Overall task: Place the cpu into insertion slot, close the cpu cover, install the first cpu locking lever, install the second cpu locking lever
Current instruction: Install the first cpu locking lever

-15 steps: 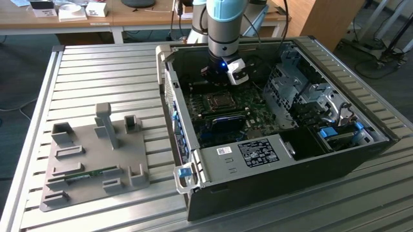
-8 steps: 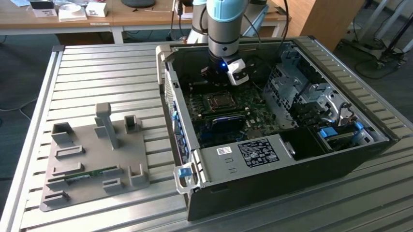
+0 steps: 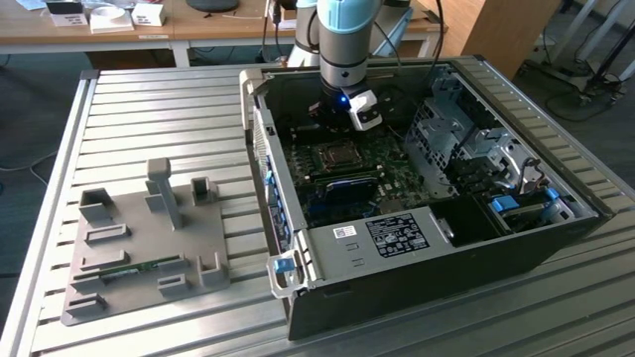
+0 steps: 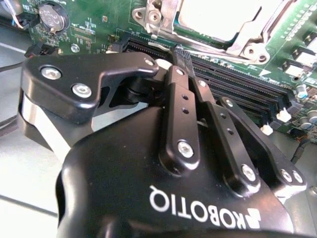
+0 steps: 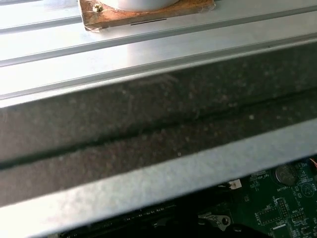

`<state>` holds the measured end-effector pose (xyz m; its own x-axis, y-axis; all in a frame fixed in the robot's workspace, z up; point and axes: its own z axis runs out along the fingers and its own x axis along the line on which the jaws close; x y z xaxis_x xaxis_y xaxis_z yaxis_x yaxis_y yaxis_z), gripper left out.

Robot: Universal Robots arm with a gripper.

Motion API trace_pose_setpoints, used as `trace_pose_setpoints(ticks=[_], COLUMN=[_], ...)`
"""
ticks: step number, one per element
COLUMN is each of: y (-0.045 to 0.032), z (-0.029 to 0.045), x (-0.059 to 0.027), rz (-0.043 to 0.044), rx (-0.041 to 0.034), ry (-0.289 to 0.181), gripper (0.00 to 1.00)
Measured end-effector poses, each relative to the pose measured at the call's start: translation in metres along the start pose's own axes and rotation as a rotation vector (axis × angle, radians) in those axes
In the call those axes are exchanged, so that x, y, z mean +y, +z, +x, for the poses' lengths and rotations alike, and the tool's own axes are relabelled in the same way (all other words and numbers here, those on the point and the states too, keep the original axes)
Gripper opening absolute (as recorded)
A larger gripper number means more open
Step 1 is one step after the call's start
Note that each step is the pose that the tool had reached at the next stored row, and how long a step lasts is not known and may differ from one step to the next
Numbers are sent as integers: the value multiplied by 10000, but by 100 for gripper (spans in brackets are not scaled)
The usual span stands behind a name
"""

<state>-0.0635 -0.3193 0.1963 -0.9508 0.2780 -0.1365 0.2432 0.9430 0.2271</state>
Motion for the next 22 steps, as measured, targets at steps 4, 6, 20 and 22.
trace_pose_setpoints(ticks=[4,6,20,22], y=[-2,-3,-4,-1], z=[-2,-5,-18,-15], x=[-6,-17,-72,-75], rz=[1,0,-9,-11], rx=[1,0,-30,-49], ry=[0,0,-4,-9], gripper=[11,11,11,11])
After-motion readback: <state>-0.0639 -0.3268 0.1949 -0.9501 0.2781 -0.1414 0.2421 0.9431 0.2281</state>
